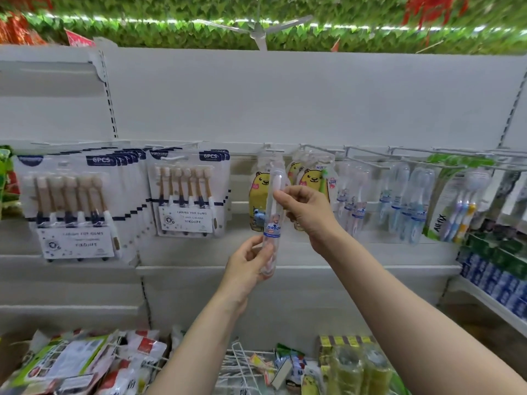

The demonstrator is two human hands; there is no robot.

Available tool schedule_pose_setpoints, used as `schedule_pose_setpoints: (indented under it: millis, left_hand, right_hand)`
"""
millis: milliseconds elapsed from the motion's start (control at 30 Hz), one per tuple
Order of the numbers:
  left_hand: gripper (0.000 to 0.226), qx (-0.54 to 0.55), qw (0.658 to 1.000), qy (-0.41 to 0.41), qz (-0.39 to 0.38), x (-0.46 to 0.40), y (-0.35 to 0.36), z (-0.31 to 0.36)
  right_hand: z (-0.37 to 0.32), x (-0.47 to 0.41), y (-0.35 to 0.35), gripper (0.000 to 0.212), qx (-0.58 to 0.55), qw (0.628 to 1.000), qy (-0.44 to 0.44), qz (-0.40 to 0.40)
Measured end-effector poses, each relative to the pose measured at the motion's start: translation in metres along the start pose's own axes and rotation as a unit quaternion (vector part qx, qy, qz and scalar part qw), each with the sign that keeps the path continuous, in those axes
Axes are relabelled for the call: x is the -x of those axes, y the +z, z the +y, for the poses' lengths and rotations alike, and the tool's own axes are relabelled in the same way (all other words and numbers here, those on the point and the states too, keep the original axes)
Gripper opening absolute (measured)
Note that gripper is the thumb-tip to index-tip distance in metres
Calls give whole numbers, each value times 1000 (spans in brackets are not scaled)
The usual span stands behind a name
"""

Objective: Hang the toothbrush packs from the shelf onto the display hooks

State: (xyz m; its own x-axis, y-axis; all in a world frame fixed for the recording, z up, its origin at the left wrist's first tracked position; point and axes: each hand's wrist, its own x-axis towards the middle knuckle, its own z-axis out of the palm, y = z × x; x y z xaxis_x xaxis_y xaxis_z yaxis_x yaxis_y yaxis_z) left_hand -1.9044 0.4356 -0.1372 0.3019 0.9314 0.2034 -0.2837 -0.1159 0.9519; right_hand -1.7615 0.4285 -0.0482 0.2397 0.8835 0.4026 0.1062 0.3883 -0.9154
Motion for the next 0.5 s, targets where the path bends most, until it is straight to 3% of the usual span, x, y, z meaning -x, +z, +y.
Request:
schedule_pose_setpoints:
  millis: [500]
  left_hand:
    - [20,9,992,-35,-122,24,58,-14]
  right_hand:
    - [-16,56,-63,14,36,990,17,137]
